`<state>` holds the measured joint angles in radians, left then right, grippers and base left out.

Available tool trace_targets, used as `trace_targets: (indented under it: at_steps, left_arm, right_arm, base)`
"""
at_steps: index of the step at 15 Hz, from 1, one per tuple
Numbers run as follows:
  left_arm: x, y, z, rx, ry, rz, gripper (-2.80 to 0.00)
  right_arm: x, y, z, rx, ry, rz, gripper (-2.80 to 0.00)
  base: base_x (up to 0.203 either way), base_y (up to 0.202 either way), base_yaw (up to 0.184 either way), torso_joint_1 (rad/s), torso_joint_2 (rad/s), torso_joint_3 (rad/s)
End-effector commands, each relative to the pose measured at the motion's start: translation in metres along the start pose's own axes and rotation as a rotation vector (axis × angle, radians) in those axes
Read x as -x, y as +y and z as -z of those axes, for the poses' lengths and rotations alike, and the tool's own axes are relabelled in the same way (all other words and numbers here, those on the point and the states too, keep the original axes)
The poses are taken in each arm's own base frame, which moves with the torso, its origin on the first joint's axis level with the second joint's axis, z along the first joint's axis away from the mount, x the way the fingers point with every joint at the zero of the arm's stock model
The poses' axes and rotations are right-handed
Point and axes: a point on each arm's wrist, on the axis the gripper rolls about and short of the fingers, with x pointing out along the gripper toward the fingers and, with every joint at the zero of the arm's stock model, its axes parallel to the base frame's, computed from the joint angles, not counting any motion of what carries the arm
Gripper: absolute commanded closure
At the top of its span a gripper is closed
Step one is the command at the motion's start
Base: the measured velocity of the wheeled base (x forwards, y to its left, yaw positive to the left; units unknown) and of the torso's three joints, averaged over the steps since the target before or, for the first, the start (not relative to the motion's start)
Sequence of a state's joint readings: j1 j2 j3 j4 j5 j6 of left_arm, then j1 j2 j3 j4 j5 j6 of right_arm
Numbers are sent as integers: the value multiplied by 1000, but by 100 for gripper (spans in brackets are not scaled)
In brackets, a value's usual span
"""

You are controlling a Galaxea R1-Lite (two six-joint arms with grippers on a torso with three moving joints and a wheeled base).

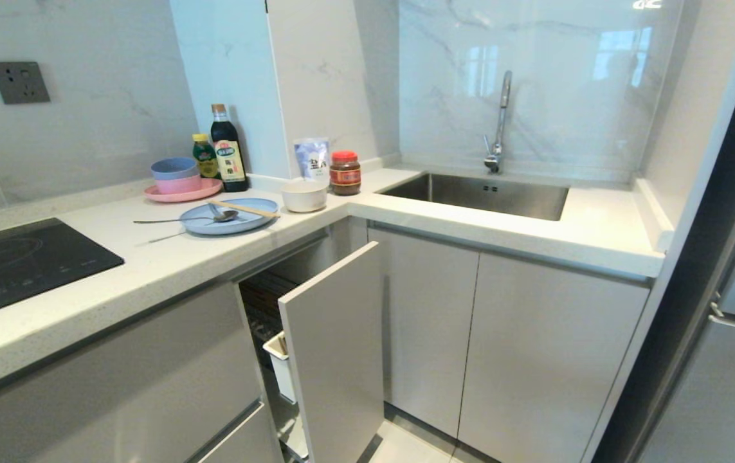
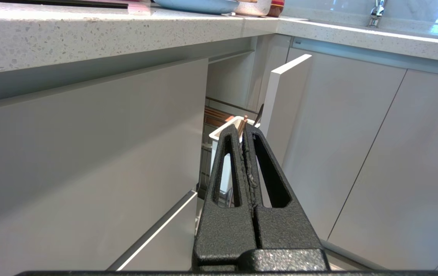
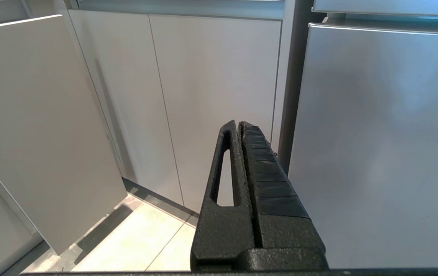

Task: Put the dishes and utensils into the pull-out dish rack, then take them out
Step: Open the cupboard

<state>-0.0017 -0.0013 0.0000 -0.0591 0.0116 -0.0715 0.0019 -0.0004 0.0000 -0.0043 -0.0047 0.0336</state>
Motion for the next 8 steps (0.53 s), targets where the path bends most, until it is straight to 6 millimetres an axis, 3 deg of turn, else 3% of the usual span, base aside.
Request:
trace_targets:
  at_steps: [1,8]
  left_arm:
    - [-2,1,7,0,27,-3,0]
    - [-2,1,7,0,27,-3,0]
  right_arm:
    - [0,0,0,0,-2,-1,0]
    - [0,0,0,0,-3,0,0]
  base:
    - [0,0,0,0,0,0]
    - [0,0,0,0,0,0]
